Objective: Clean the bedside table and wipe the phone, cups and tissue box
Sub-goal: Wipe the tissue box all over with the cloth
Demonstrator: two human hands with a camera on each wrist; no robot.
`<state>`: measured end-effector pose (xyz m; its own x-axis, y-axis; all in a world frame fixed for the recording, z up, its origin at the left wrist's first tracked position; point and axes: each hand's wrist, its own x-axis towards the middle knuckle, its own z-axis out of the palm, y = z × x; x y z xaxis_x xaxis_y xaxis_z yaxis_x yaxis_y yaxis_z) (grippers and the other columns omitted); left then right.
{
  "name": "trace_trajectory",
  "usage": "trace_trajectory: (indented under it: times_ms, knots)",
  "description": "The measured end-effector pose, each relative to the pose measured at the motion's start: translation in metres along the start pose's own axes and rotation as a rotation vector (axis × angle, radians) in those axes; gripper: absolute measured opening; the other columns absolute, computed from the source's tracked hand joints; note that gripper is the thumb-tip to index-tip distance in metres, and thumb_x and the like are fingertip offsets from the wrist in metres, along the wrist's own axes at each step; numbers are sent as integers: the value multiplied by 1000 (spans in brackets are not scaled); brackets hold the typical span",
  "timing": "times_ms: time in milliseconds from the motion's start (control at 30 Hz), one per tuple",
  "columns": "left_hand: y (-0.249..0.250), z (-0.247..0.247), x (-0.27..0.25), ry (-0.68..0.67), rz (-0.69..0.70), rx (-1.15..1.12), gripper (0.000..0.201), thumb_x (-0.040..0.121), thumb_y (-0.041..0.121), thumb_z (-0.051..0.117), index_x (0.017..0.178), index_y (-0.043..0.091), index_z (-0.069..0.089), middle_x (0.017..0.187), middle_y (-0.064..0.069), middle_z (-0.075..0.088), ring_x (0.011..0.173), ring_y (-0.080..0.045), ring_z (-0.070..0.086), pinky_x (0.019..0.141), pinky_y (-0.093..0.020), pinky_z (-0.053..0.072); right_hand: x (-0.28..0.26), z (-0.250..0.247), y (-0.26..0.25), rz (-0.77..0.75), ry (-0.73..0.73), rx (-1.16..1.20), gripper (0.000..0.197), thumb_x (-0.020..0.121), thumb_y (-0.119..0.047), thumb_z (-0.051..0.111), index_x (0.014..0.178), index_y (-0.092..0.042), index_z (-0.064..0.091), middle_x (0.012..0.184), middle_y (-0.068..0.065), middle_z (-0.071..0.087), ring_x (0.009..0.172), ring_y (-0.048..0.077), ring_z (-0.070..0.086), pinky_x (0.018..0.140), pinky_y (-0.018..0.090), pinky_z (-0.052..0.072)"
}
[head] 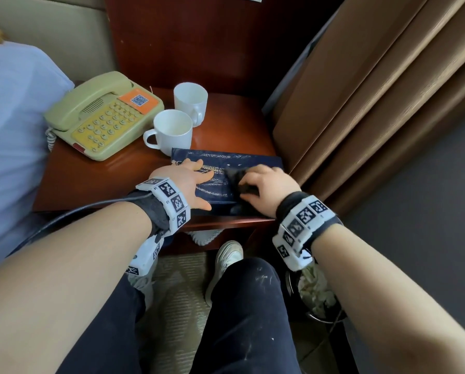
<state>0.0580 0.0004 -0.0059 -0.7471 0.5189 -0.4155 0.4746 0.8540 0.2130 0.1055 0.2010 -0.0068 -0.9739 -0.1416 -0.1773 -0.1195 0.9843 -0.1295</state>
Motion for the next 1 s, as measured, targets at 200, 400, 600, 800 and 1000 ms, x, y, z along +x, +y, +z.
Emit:
trace_trajectory:
  times_ms: [200, 400, 600, 800, 1000]
  knots:
    - [1, 1, -1, 7, 7, -8, 79, 84, 55, 55, 148, 31, 15, 159, 1, 0, 147, -22, -2, 119, -40, 10, 10, -32, 22, -41, 57, 124, 28, 81, -26, 61, 109, -28, 64, 118, 2, 59, 109, 22, 57, 95, 28, 44]
    - [0, 1, 0, 4, 8, -11, 79, 84, 55, 55, 148, 31, 16, 159, 2, -1, 147, -20, -3, 119, -40, 9, 40, -10, 6, 219, -66, 13, 43, 87, -30, 52, 129, -33, 48, 140, -1, 40, 125, 32, 38, 103, 40, 38]
    - [-1, 2, -1, 18, 21, 0, 79, 84, 57, 53, 148, 32, 14, 159, 3, -1, 147, -19, -2, 119, -38, 11, 20, -40, 10, -188, -309, 31, 39, 81, -13, 58, 117, -27, 63, 128, -3, 56, 117, 16, 52, 102, 25, 38]
    - [-8, 4, -3, 45, 22, -8, 84, 85, 57, 52, 149, 28, 6, 158, 8, -4, 146, -11, -2, 118, -32, 13, 65, -19, 23, 266, 37, 129, 46, 83, -28, 55, 128, -33, 50, 135, 2, 49, 122, 32, 46, 104, 38, 39]
    - [-8, 3, -3, 44, 13, -28, 88, 84, 56, 54, 150, 24, 5, 158, 8, -3, 146, -10, -2, 118, -31, 12, 27, -15, 1, -253, -242, -3, 47, 82, -14, 55, 124, -34, 56, 144, -5, 40, 133, 22, 33, 113, 34, 24]
